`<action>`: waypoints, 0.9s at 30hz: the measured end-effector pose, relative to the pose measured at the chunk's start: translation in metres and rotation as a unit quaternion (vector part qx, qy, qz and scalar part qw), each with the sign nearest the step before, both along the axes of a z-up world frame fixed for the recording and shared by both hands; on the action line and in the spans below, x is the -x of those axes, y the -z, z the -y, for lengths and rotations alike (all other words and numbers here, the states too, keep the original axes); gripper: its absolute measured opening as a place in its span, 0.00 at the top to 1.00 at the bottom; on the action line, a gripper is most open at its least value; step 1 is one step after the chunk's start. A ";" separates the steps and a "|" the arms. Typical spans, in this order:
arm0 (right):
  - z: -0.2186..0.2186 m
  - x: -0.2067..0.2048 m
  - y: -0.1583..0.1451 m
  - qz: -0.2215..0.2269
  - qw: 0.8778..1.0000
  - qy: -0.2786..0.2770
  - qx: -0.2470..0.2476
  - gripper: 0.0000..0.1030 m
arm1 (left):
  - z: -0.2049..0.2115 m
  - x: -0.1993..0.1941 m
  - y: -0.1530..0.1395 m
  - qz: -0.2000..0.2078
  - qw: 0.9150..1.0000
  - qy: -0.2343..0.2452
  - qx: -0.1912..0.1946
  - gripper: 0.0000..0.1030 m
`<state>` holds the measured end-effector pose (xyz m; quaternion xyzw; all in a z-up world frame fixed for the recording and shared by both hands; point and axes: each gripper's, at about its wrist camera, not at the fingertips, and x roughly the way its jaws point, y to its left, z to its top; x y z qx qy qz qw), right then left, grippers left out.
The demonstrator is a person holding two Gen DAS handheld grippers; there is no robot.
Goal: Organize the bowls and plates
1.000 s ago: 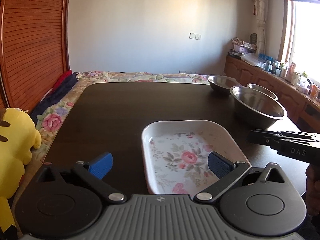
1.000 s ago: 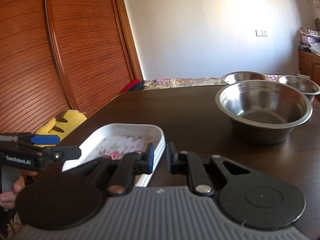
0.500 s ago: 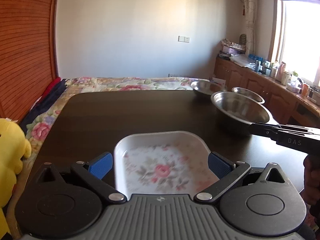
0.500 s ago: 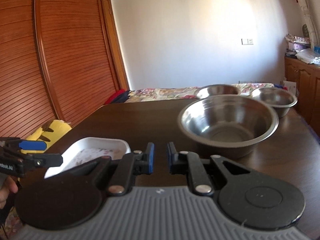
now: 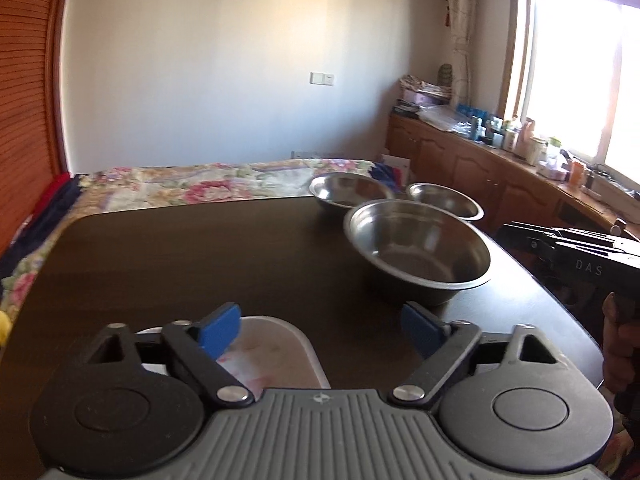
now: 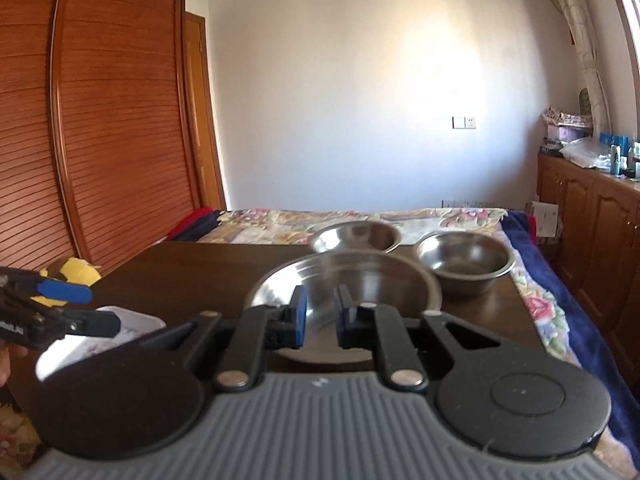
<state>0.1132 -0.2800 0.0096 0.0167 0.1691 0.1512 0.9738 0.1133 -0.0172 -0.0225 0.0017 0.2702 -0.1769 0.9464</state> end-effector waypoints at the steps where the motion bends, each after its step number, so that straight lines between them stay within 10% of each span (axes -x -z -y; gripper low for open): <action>1: 0.005 -0.002 0.001 0.000 1.000 -0.001 0.001 0.78 | 0.005 -0.003 0.000 -0.001 1.000 0.002 -0.001 0.17; 10: 0.033 -0.034 0.012 -0.009 1.000 0.002 0.008 0.56 | 0.050 -0.031 0.004 0.014 1.000 0.005 -0.022 0.28; 27: 0.049 -0.086 0.035 -0.046 0.999 -0.011 0.000 0.56 | 0.082 -0.085 0.018 0.000 0.999 -0.008 -0.038 0.38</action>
